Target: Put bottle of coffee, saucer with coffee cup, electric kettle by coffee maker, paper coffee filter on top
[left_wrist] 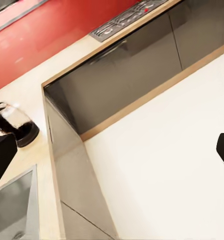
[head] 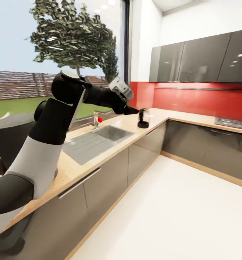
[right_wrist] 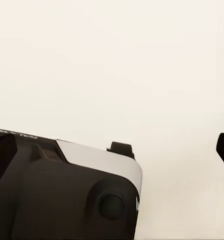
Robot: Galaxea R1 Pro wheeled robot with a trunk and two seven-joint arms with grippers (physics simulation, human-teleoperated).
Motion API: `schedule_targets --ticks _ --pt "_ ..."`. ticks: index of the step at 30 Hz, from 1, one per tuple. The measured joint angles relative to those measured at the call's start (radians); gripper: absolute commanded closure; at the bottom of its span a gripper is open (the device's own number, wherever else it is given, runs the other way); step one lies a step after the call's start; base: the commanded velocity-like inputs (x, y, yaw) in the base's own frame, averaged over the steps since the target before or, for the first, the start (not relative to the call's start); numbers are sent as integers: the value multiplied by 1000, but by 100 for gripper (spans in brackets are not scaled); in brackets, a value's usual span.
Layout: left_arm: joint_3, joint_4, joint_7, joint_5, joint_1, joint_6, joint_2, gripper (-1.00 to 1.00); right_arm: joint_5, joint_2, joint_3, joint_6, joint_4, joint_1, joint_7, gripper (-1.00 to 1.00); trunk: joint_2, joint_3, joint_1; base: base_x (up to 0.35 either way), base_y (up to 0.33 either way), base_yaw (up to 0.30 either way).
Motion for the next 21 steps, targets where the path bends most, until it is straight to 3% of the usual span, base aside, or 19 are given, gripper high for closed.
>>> schedule_targets --ticks 9,21 --pt "1 0 0 0 0 0 1 -100 0 0 0 0 0 0 0 -100 0 3 0 0 -277 -234" --pt "0 9 -4 4 3 -3 -1 -100 -1 -14 0 1 -1 0 0 -100 0 3 0 0 -30 -19"
